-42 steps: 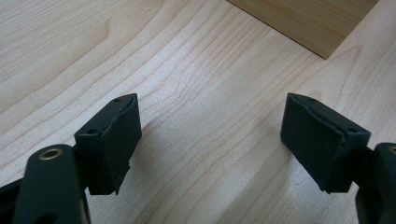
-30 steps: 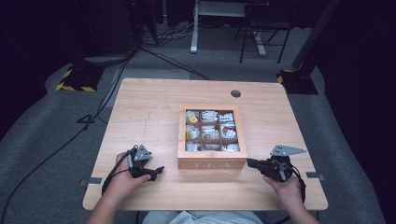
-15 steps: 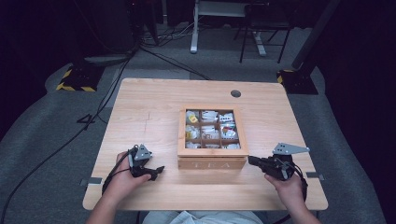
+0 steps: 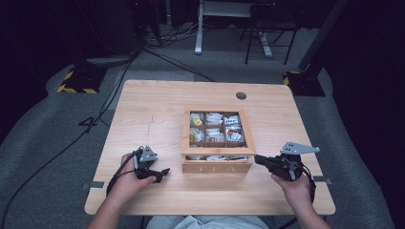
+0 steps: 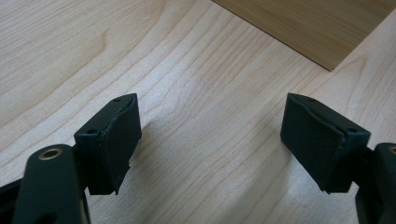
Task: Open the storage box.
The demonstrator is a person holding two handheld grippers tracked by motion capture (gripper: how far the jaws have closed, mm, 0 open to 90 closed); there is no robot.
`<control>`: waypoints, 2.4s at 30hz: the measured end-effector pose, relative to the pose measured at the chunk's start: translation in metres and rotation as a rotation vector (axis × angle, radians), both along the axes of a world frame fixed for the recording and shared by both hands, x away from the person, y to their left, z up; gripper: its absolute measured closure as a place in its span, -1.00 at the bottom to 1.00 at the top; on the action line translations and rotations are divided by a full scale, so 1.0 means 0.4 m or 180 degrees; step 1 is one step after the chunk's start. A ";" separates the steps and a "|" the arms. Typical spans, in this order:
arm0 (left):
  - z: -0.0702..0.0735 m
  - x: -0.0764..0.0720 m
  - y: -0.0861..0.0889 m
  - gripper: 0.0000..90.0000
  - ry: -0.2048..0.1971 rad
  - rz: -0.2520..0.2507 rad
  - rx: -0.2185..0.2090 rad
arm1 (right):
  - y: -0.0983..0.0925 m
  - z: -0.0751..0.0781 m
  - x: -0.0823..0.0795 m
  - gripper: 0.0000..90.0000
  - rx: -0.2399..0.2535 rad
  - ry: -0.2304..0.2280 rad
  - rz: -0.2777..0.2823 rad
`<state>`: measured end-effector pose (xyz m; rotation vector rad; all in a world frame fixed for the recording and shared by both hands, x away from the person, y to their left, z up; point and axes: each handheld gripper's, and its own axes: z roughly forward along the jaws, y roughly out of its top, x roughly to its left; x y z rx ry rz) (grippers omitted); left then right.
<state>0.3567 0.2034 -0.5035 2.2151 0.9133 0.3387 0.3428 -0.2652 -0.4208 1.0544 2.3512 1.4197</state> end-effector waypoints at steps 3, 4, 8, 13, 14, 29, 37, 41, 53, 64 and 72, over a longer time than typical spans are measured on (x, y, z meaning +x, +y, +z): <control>0.000 0.000 0.000 -0.53 -0.0001 0.0002 0.0002 | 0.004 0.009 0.002 1.00 -0.0019 -0.0014 -0.0017; 0.000 0.000 0.000 -0.53 -0.0001 0.0006 0.0002 | 0.004 0.012 0.004 1.00 -0.0015 -0.0021 -0.0016; 0.000 0.001 0.000 -0.53 -0.0009 0.0013 0.0003 | 0.006 0.031 0.009 1.00 -0.0012 -0.0069 -0.0012; 0.000 0.003 -0.002 -0.53 0.0003 0.0032 -0.0003 | 0.010 0.046 0.014 1.00 -0.0022 -0.0098 -0.0027; 0.000 0.005 -0.002 -0.53 -0.0003 0.0030 0.0002 | 0.010 0.049 0.016 1.00 -0.0022 -0.0104 -0.0025; 0.000 0.015 -0.006 -0.53 -0.0004 0.0028 0.0000 | 0.014 0.104 0.038 1.00 0.0008 -0.0183 -0.0059; 0.000 0.015 -0.006 -0.53 -0.0004 0.0026 -0.0003 | 0.019 0.134 0.056 1.00 0.0024 -0.0280 -0.0084; 0.000 0.015 -0.006 -0.53 -0.0004 0.0028 -0.0002 | 0.024 0.150 0.068 1.00 0.0051 -0.0328 -0.0091; 0.000 0.016 -0.006 -0.53 0.0000 0.0027 0.0000 | 0.039 0.175 0.088 1.00 0.0026 -0.0464 -0.0117; 0.000 0.016 -0.006 -0.53 0.0001 0.0025 -0.0002 | 0.049 0.192 0.110 1.00 0.0023 -0.0602 -0.0150; 0.001 0.019 -0.005 -0.54 -0.0001 0.0002 0.0004 | 0.053 0.200 0.124 1.00 0.0030 -0.0618 -0.0157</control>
